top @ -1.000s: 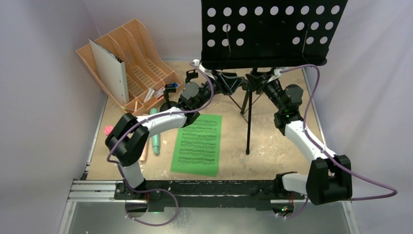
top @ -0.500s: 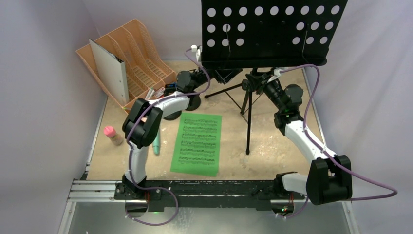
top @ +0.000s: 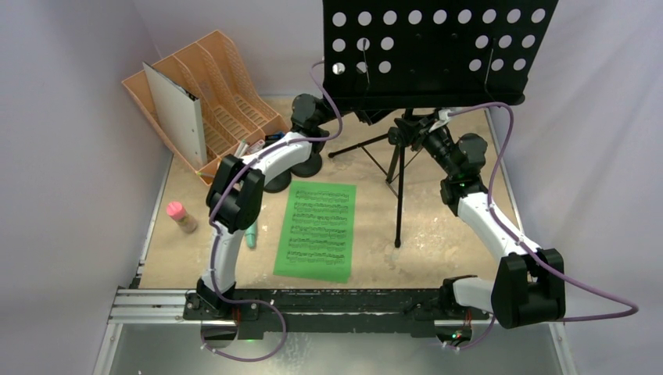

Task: Pack up the instrument practice props
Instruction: Close the music stand at the center of the board.

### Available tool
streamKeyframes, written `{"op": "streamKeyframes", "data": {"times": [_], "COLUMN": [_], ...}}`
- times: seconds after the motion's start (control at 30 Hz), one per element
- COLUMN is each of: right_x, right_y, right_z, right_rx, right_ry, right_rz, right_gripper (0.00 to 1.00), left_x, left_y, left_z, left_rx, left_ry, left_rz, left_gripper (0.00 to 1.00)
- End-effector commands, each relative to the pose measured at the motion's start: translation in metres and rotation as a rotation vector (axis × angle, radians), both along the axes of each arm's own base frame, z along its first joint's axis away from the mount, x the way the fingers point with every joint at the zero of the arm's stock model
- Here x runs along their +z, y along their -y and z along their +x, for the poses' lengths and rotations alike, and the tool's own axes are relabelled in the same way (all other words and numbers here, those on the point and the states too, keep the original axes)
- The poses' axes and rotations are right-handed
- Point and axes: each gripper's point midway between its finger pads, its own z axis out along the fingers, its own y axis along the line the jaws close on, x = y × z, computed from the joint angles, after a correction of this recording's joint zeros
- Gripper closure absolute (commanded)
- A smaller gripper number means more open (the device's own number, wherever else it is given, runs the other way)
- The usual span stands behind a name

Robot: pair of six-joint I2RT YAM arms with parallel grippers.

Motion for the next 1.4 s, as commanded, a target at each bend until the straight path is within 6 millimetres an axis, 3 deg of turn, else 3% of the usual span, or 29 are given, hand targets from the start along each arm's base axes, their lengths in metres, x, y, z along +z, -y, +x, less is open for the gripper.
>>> {"op": "streamKeyframes", "data": {"times": [0.0,0.33,0.9,1.03,1.17,1.3,1.37], "right_x": [0.041,0.038,0.033,0.032,0.031,0.031,0.033], "right_y": [-0.001,-0.005,-0.007,-0.007,-0.007,-0.004,-0.002], "right_z": [-0.006,-0.007,-0.004,-0.003,-0.005,-0.007,-0.008], "right_rx": [0.026,0.049,0.057,0.058,0.062,0.043,0.026], "right_ry": [0.102,0.100,0.078,0.072,0.063,0.048,0.041], "right_rz": [0.007,-0.011,-0.016,-0.015,-0.004,0.018,0.037], "right_gripper": [0.97,0.97,0.97,0.97,0.94,0.82,0.75], "left_x": [0.001,0.012,0.018,0.023,0.025,0.021,0.016], "left_y": [0.010,0.025,0.044,0.043,0.042,0.041,0.040], "left_z": [0.003,-0.017,-0.020,-0.020,-0.022,-0.023,-0.021], "left_rx": [-0.004,-0.089,-0.101,-0.100,-0.101,-0.089,-0.074], "left_ry": [0.034,0.077,0.069,0.068,0.071,0.083,0.088], "left_rz": [0.027,0.029,0.037,0.029,0.020,0.038,0.055], "left_gripper": [0.43,0.43,0.47,0.58,0.81,1.00,1.00]}}
